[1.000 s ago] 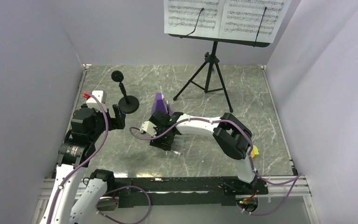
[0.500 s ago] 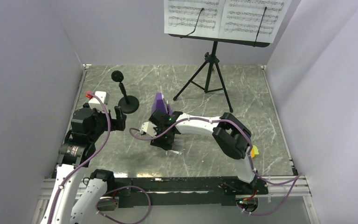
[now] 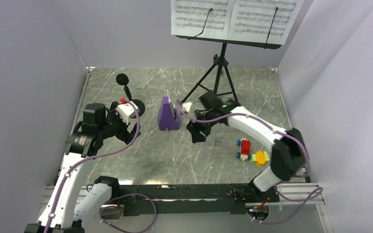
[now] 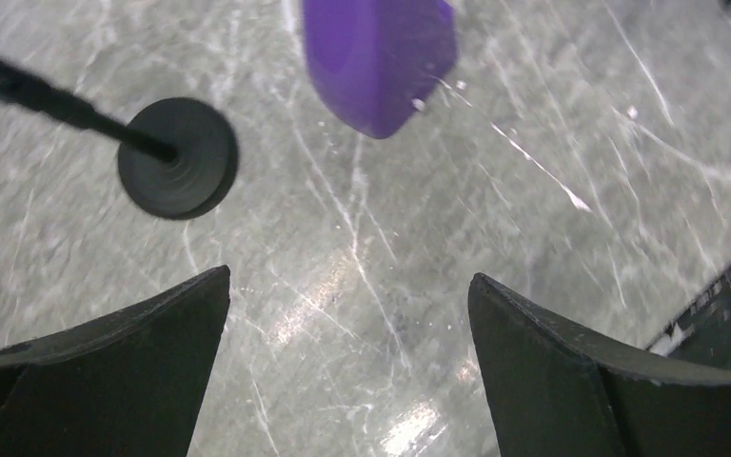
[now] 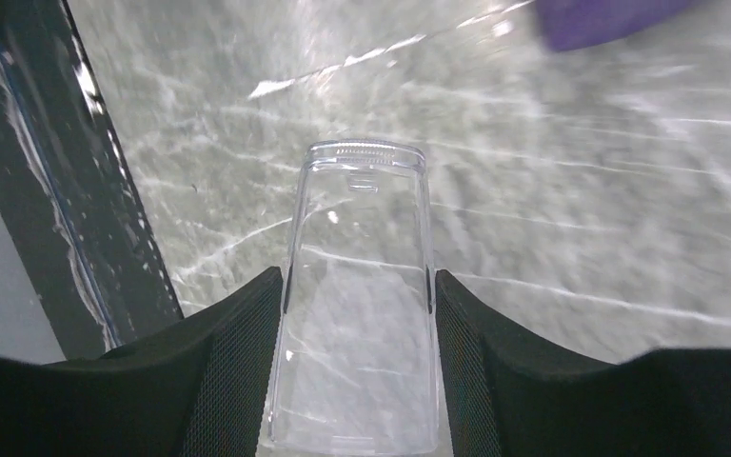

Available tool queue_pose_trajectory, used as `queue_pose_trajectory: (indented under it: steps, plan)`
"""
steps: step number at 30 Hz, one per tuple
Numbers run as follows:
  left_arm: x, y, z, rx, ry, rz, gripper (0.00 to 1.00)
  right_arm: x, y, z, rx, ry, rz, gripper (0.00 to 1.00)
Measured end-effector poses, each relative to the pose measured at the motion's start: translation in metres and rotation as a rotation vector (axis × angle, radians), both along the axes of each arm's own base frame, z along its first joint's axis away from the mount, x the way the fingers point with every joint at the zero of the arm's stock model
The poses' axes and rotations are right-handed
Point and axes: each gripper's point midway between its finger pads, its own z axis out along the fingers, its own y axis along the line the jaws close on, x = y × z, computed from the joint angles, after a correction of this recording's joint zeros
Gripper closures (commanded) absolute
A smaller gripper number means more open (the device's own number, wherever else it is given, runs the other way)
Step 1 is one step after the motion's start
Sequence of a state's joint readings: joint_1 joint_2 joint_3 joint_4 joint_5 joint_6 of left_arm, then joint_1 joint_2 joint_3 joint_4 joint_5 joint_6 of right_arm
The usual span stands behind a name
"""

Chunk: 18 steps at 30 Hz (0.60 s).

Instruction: Pack up the instrument practice props

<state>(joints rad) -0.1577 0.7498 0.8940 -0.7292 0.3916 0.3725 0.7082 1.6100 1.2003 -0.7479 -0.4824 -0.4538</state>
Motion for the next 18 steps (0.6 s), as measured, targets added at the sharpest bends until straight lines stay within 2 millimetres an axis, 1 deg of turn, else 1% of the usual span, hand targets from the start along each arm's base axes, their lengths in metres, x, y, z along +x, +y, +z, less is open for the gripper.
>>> queue_pose_trajectory:
  steps: [3, 5, 8, 9, 11, 13, 15, 18]
  plan:
    - [-0.005, -0.014, 0.0, 0.03, -0.01, -0.159, 0.01, 0.021, -0.013, 0.046, 0.152, -0.08, -0.091, 1.0]
    - [-0.009, -0.022, 0.01, 0.012, -0.069, -0.222, 0.01, 0.033, -0.012, 0.074, 0.238, -0.147, -0.136, 1.0]
    - [-0.008, -0.035, 0.036, -0.036, -0.195, -0.285, 0.01, 0.048, -0.001, 0.115, 0.35, -0.234, -0.182, 1.0]
    - [-0.006, -0.04, 0.045, -0.057, -0.223, -0.297, 0.01, 0.054, 0.004, 0.129, 0.386, -0.255, -0.195, 1.0]
    - [0.005, -0.052, 0.061, -0.098, -0.263, -0.321, 0.01, 0.069, 0.017, 0.165, 0.473, -0.308, -0.224, 1.0]
    - [0.017, -0.066, 0.077, -0.133, -0.285, -0.356, 0.01, 0.085, 0.027, 0.205, 0.569, -0.375, -0.27, 1.0]
    - [0.027, -0.083, 0.089, -0.157, -0.299, -0.396, 0.01, 0.098, 0.034, 0.242, 0.66, -0.43, -0.319, 1.0]
    - [0.035, -0.114, 0.102, -0.2, -0.329, -0.452, 0.01, 0.113, 0.043, 0.286, 0.774, -0.478, -0.376, 1.0]
